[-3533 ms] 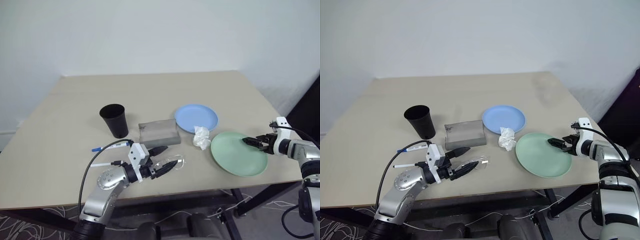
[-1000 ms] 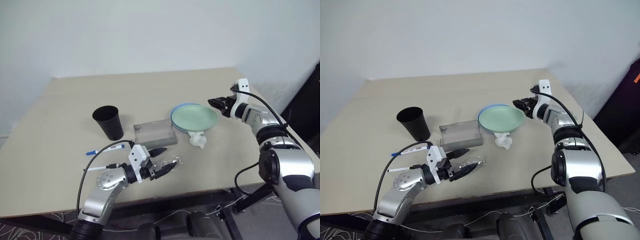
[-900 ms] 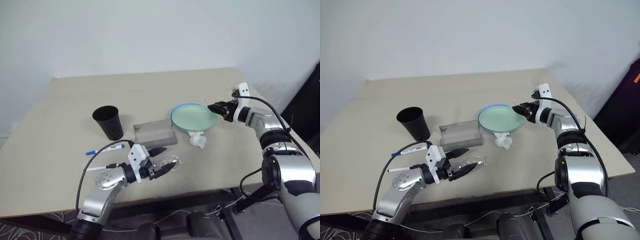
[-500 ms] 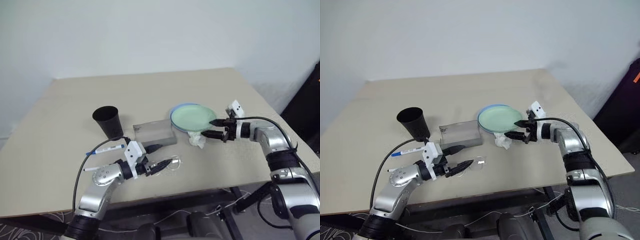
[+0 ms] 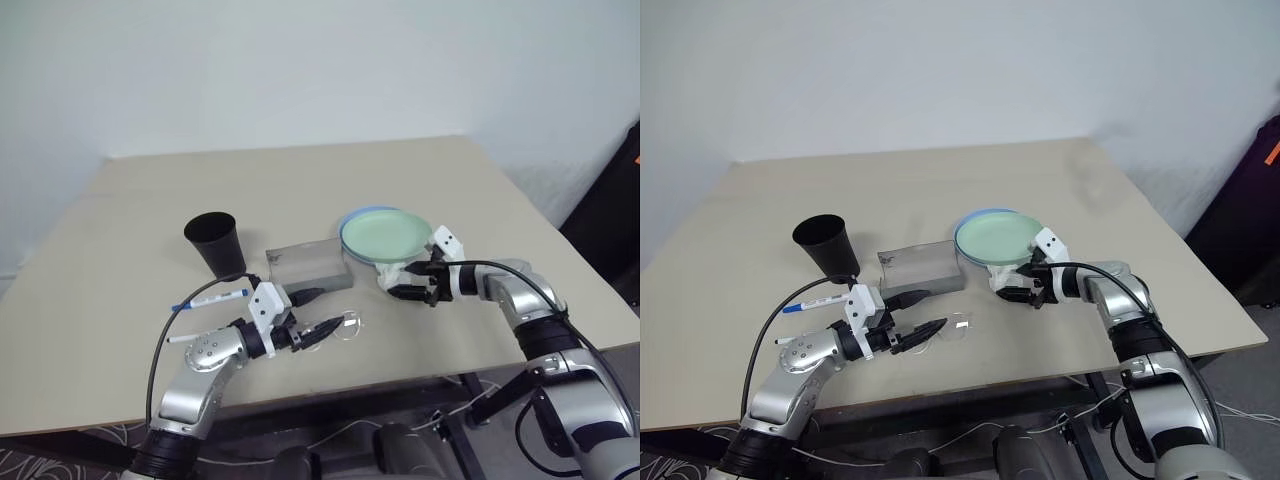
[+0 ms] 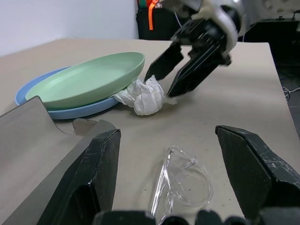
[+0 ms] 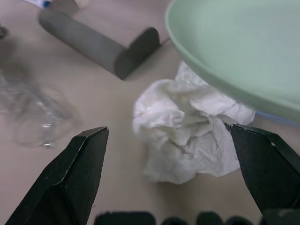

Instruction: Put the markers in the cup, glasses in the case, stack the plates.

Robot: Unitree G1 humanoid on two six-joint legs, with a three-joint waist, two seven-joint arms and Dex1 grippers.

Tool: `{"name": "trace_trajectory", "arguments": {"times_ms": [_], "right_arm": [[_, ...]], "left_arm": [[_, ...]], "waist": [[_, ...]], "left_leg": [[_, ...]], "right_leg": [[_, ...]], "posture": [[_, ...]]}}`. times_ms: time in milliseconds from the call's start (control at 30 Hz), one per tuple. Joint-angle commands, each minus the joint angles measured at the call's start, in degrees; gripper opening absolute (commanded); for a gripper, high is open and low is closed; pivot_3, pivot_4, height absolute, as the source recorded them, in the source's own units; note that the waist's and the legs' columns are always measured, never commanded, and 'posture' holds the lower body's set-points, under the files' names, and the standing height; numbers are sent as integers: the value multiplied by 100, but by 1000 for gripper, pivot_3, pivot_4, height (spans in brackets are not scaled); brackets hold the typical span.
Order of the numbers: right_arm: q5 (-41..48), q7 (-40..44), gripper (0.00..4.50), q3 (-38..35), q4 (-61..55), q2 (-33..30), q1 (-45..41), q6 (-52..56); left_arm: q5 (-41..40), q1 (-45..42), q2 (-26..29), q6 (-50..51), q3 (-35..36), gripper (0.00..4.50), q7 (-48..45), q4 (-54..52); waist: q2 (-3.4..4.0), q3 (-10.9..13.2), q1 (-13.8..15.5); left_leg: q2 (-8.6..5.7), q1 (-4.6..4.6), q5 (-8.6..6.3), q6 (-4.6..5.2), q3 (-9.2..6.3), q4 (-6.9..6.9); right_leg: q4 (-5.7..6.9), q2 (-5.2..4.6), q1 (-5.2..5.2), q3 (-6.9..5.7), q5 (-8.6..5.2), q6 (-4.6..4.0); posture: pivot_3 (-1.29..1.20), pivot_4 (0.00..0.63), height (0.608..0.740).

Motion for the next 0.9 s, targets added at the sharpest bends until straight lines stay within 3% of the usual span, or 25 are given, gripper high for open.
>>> {"name": "trace_trajectory", "arguments": {"times_ms": [33, 200, 300, 667, 900], "right_arm": [[-124, -278, 4480, 19, 363, 204, -373, -298], [-246, -480, 4480, 71, 876, 441, -605, -560], [-202, -403, 3886, 27, 921, 458, -635, -589], [160, 348, 26, -69, 25, 155, -324, -336], [535, 828, 26, -171, -540, -64, -181, -135]], "left_arm": [[21, -63, 12, -91, 85, 3428, 18, -118], [18, -50, 23, -69, 90, 3428, 37, -148], [21, -14, 26, -67, 91, 3428, 56, -180], [24, 27, 31, -93, 74, 3428, 65, -178], [29, 17, 27, -108, 64, 3428, 50, -155]], "waist": [[0, 0, -2], [1, 0, -1], [0, 0, 0], [1, 0, -1], [2, 0, 0]], "left_leg": [[0, 0, 0, 0, -1, -1], [1, 1, 0, 0, -3, -2], [0, 0, 0, 0, -4, -1], [0, 1, 0, 0, -5, -1], [0, 0, 0, 0, -4, -1]], "right_leg": [[1, 0, -1, 0, 0, 0], [3, 0, -1, -1, 1, 0], [1, 0, 0, -1, 1, 0], [3, 0, 0, -2, 1, 0], [2, 0, 0, -2, 1, 0]], "posture": [[0, 0, 737], [0, 0, 737], [0, 0, 737], [0, 0, 737], [0, 0, 737]]}}
